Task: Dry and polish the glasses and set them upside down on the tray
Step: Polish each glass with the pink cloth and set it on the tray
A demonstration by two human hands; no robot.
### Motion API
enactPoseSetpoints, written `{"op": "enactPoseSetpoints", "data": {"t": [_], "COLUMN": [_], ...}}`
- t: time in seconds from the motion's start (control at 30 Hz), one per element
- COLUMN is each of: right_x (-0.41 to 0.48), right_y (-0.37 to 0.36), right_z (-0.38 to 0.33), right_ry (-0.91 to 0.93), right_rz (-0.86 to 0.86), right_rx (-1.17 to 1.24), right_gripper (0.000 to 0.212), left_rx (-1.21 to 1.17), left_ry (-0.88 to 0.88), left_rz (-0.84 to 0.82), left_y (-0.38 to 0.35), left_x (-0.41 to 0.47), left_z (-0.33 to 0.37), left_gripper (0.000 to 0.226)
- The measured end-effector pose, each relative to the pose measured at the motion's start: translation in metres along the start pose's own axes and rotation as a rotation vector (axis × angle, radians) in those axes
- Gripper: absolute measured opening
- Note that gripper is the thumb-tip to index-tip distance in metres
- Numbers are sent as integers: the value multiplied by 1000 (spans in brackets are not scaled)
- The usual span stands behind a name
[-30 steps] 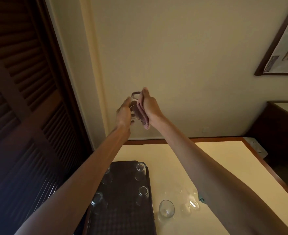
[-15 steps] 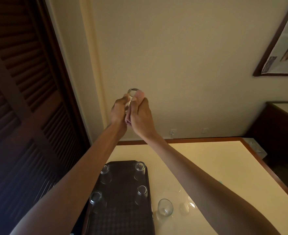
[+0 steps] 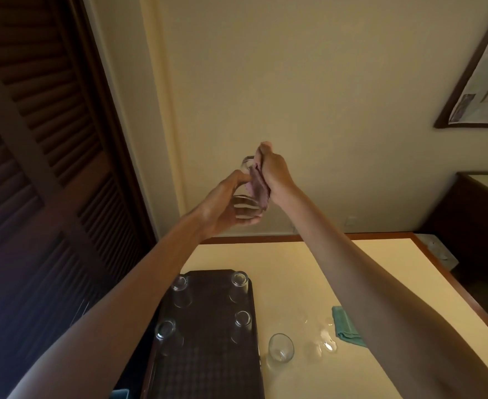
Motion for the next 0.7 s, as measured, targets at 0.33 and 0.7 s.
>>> {"op": "enactPoseSetpoints", "data": {"t": [0.33, 0.7], "right_x": [1, -18], "right_y": [29, 28], "right_z": [25, 25], "right_ry": [-225, -461], "right_rz": [-176, -305], "right_rx": [25, -153], "right_gripper": [41, 42], "left_rx": [594, 1191], "left_ry": [-58, -1145], "left_rz": [98, 185], "left_y": [24, 12], "left_x": [8, 11], "left_z": [44, 20], "left_gripper": [47, 32]}}
Point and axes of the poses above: each hand's wrist, its own x-axis towards the middle knuckle, its own y-axis out of the back of the hand, z = x × y, the point moved 3 cm from there along x, towards the middle knuckle, and after that the axes turned 12 degrees about -y, right-handed, at the moved point
